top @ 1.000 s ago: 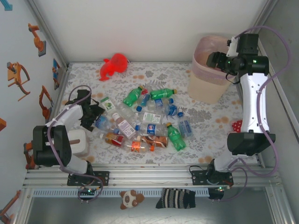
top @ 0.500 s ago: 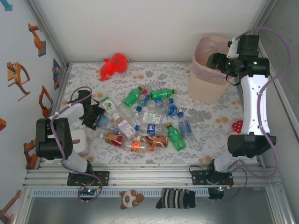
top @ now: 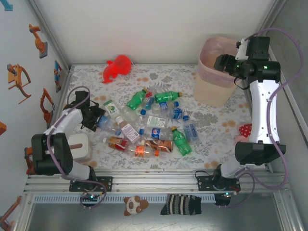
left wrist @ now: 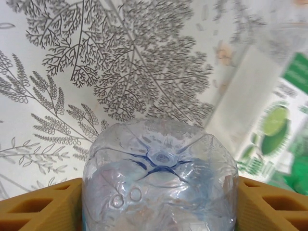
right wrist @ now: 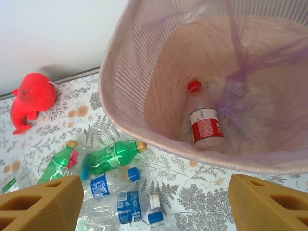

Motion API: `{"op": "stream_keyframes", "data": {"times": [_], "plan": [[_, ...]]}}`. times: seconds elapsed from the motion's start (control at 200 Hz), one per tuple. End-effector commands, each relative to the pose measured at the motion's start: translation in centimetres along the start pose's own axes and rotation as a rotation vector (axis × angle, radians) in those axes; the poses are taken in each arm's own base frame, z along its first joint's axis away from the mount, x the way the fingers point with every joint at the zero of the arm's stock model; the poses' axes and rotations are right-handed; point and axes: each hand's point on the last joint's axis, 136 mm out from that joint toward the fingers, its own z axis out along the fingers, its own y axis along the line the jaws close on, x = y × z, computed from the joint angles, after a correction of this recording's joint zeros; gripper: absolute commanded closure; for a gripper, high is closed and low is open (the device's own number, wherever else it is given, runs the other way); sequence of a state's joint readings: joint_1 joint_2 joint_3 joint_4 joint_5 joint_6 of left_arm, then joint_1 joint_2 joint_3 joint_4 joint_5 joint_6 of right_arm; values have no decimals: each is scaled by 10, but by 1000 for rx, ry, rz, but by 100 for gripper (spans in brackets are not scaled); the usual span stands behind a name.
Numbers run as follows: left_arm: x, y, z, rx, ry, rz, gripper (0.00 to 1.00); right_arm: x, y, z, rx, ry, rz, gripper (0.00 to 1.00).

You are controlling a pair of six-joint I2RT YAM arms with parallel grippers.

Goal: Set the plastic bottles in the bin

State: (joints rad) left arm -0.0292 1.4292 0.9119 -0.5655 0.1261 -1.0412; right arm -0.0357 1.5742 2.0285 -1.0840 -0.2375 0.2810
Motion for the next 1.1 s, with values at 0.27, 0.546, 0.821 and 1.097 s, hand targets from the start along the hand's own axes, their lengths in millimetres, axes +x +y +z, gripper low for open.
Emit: {"op": "stream_keyframes", "data": {"times": [0.27, 0.546, 0.821, 1.097], "plan": [[1, -71, -119, 433, -162, 300, 33, 6, 54, -34, -238, -70, -54, 22], [42, -135, -221, 922, -203, 596, 35, 21, 131, -68, -559, -143, -213, 23], [73, -164, -290, 1128, -238, 741, 35, 52, 200, -91, -744, -179, -383, 24], [117, -188, -327, 1286, -198, 875, 35, 97, 267, -92, -866, -155, -553, 24]]}}
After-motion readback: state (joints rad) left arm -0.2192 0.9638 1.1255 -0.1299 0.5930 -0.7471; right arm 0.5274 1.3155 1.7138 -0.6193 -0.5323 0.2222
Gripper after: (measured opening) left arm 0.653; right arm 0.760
